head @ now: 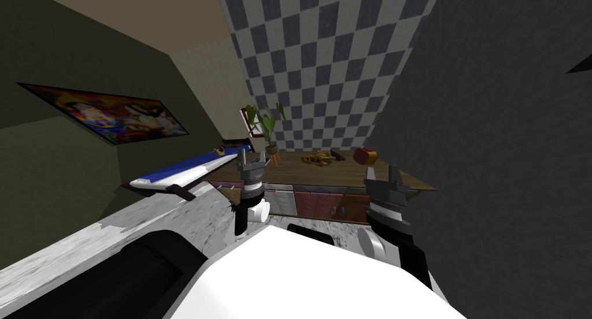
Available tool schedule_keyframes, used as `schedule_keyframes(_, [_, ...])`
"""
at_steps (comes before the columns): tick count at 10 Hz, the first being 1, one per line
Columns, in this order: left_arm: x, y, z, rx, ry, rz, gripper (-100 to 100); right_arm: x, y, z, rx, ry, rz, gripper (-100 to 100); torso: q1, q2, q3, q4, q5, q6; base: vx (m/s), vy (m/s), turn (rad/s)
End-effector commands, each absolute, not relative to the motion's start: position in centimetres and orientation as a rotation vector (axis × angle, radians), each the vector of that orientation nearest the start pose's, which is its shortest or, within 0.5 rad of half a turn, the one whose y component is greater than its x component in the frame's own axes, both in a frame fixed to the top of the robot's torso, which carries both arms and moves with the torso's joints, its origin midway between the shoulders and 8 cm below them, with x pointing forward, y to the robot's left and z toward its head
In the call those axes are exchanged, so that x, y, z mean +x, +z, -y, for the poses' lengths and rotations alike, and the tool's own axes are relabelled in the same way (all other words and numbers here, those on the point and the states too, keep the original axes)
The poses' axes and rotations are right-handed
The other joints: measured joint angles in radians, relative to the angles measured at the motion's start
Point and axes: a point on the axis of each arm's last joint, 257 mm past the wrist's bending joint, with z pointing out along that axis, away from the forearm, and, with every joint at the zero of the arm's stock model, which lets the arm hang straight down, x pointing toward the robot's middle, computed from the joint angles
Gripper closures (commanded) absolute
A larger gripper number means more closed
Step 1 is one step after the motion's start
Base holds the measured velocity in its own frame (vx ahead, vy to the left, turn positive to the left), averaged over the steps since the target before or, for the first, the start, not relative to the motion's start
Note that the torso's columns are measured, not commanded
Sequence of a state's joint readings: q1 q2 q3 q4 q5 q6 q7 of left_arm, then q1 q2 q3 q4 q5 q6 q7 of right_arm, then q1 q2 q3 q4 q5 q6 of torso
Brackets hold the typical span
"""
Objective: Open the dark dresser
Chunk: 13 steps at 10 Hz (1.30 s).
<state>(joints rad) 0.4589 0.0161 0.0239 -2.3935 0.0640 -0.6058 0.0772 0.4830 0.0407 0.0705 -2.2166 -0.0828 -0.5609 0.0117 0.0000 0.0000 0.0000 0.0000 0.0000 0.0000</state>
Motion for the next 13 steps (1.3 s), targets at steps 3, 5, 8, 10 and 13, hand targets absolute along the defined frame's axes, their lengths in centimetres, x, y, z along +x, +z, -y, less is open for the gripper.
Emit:
schedule_keyframes(3, [29.5,10.3,-27.8,-0.491,-1.461,-0.392,0,34.9,1.3,26.9,0.735,1.417,-0.517,0,0.000,0.175,-0.351,0.176,0.000,0.000,0.000,0.000,0.000])
schedule_keyframes(5, [29.5,10.3,-27.8,-0.491,-1.461,-0.391,0,34.9,1.3,26.9,0.734,1.417,-0.517,0,0.000,0.322,-0.644,0.322,0.000,0.000,0.000,0.000,0.000])
schedule_keyframes(8, [29.5,10.3,-27.8,-0.491,-1.461,-0.391,0,34.9,1.3,26.9,0.734,1.417,-0.517,0,0.000,0.544,-1.087,0.544,0.000,0.000,0.000,0.000,0.000])
schedule_keyframes(10, [30.0,9.5,-27.3,-0.468,-1.465,-0.437,-100,34.9,1.3,26.9,0.734,1.417,-0.517,0,0.000,0.691,-1.382,0.691,0.000,0.000,0.005,-0.012,-0.004])
schedule_keyframes(13, [31.0,7.8,-27.0,-0.457,-1.463,-0.490,-100,34.9,1.3,26.9,0.735,1.417,-0.517,0,-0.001,0.737,-1.475,0.737,0.000,0.000,0.010,-0.050,-0.007])
